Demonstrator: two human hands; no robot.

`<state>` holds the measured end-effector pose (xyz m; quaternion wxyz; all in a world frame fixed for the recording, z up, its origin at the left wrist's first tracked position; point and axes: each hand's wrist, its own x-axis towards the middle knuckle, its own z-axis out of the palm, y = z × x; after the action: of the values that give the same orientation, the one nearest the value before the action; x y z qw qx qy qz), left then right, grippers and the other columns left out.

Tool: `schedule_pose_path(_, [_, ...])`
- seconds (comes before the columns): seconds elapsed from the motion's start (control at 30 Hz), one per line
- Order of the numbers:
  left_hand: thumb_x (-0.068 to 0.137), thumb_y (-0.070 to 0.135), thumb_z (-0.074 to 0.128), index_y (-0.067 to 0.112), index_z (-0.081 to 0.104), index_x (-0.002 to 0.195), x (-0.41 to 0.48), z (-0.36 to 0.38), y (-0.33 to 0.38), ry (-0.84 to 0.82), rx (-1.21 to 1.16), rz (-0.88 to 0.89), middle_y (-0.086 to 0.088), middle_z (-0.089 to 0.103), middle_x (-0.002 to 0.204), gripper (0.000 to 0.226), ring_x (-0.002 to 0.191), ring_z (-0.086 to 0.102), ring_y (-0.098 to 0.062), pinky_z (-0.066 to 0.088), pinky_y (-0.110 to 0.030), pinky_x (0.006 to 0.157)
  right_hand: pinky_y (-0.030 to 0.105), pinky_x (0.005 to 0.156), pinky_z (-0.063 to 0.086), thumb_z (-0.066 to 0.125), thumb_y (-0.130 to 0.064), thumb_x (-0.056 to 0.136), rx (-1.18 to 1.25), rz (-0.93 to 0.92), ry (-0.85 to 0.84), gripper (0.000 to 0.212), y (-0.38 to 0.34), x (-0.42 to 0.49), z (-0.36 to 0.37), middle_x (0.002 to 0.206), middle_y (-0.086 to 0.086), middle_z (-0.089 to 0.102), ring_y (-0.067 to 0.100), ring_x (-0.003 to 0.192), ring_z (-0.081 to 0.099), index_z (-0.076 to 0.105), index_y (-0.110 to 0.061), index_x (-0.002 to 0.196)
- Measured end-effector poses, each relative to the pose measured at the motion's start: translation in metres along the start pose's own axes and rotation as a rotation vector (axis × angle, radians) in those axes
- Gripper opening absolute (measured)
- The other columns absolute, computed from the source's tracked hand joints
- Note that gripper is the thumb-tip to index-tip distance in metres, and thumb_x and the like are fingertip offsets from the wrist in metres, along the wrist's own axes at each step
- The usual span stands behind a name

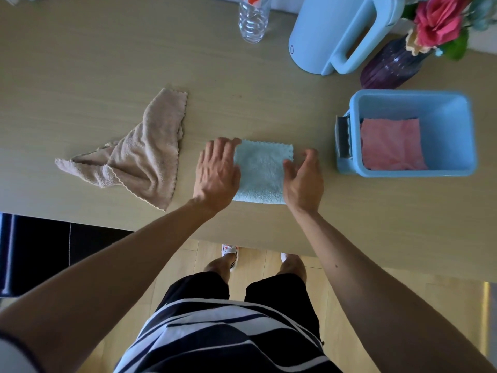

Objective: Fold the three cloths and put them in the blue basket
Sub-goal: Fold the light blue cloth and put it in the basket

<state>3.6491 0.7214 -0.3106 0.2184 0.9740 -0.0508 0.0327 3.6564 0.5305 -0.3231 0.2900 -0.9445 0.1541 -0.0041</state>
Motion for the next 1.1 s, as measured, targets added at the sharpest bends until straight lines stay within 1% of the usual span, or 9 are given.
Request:
schedule_pose_path(0.1, [0.093, 0.019, 0.05, 0.01, 0.044, 0.144, -0.001, 0.01, -0.007, -0.145, 0.073, 0.333, -0.012, 0.044, 0.15, 0.052, 0.141, 0.037, -0.031, 0.035, -0.045, 0.111, 0.04, 0.087, 0.045, 0.058, -0.034, 0.093, -0.111, -0.282, 0.053, 0.035, -0.006, -0.017, -0.004, 0.113, 0.004, 0.059, 0.024, 0.104, 0.056, 0.054, -0.014, 0.122])
schedule_pose_path(0.2, [0.101, 0.039, 0.04, 0.008, 0.029, 0.154, -0.002, 0.027, -0.015, -0.332, 0.195, 0.418, -0.01, 0.021, 0.165, 0.062, 0.154, 0.011, -0.029, 0.016, -0.049, 0.123, 0.04, 0.104, 0.04, 0.054, -0.031, 0.094, -0.2, -0.489, -0.149, 0.049, -0.004, -0.034, 0.004, 0.135, 0.007, 0.053, 0.026, 0.125, 0.049, 0.048, -0.013, 0.14])
schedule_pose_path(0.3, [0.098, 0.06, 0.029, 0.009, 0.02, 0.157, -0.003, 0.034, -0.022, -0.414, 0.267, 0.391, -0.01, 0.014, 0.166, 0.078, 0.154, 0.007, -0.029, 0.012, -0.05, 0.124, 0.05, 0.12, 0.023, 0.046, -0.045, 0.099, -0.374, -0.465, -0.315, 0.071, 0.017, -0.043, 0.019, 0.165, 0.01, 0.021, 0.03, 0.152, 0.02, 0.022, -0.013, 0.157])
schedule_pose_path(0.37, [0.094, 0.068, 0.024, 0.013, 0.013, 0.158, -0.003, 0.037, -0.027, -0.442, 0.285, 0.377, -0.009, 0.008, 0.167, 0.085, 0.154, 0.004, -0.029, 0.01, -0.053, 0.124, 0.055, 0.123, 0.012, 0.033, -0.056, 0.1, -0.449, -0.405, -0.372, 0.076, 0.029, -0.045, 0.021, 0.169, 0.006, 0.002, 0.031, 0.155, 0.004, 0.008, -0.018, 0.16])
schedule_pose_path(0.53, [0.092, 0.072, 0.02, 0.016, 0.008, 0.159, 0.001, 0.038, -0.027, -0.463, 0.263, 0.309, -0.009, 0.004, 0.167, 0.088, 0.154, 0.001, -0.03, 0.007, -0.058, 0.122, 0.059, 0.122, 0.006, 0.016, -0.065, 0.099, -0.501, -0.366, -0.388, 0.076, 0.032, -0.043, 0.019, 0.169, 0.003, -0.006, 0.031, 0.155, -0.002, 0.004, -0.022, 0.16])
schedule_pose_path(0.77, [0.095, 0.053, 0.05, 0.002, 0.022, 0.154, 0.027, 0.029, 0.0, -0.407, 0.254, 0.259, -0.017, 0.029, 0.16, 0.083, 0.151, 0.021, -0.03, 0.008, -0.048, 0.125, 0.055, 0.124, 0.002, 0.024, -0.061, 0.097, -0.447, -0.242, -0.37, 0.082, 0.012, -0.049, 0.012, 0.169, 0.006, -0.008, 0.028, 0.155, -0.006, -0.001, -0.016, 0.16])
schedule_pose_path(0.9, [0.08, 0.049, 0.074, 0.003, 0.034, 0.146, 0.047, 0.022, 0.014, -0.411, 0.26, 0.218, -0.014, 0.055, 0.134, 0.09, 0.124, 0.052, -0.032, 0.032, -0.042, 0.115, 0.052, 0.125, 0.005, 0.039, -0.051, 0.099, -0.288, -0.175, -0.29, 0.08, 0.006, -0.063, -0.009, 0.168, 0.009, 0.005, 0.026, 0.156, 0.001, 0.003, -0.014, 0.16])
schedule_pose_path(1.03, [0.08, 0.038, 0.076, 0.011, 0.06, 0.112, 0.059, 0.013, 0.023, -0.511, 0.236, 0.042, -0.008, 0.066, 0.108, 0.045, 0.102, 0.063, -0.027, 0.038, -0.038, 0.102, 0.05, 0.125, 0.009, 0.052, -0.042, 0.097, -0.183, -0.148, -0.215, 0.081, 0.007, -0.073, -0.027, 0.166, 0.013, 0.015, 0.026, 0.154, 0.011, 0.009, -0.011, 0.159])
schedule_pose_path(1.1, [0.078, 0.039, 0.077, 0.013, 0.067, 0.102, 0.062, 0.005, 0.023, -0.582, 0.139, -0.078, -0.006, 0.071, 0.096, 0.037, 0.094, 0.068, -0.027, 0.041, -0.038, 0.1, 0.047, 0.124, 0.019, 0.057, -0.038, 0.096, -0.089, -0.149, -0.206, 0.082, 0.004, -0.075, -0.033, 0.163, 0.012, 0.021, 0.026, 0.15, 0.022, 0.011, -0.012, 0.159])
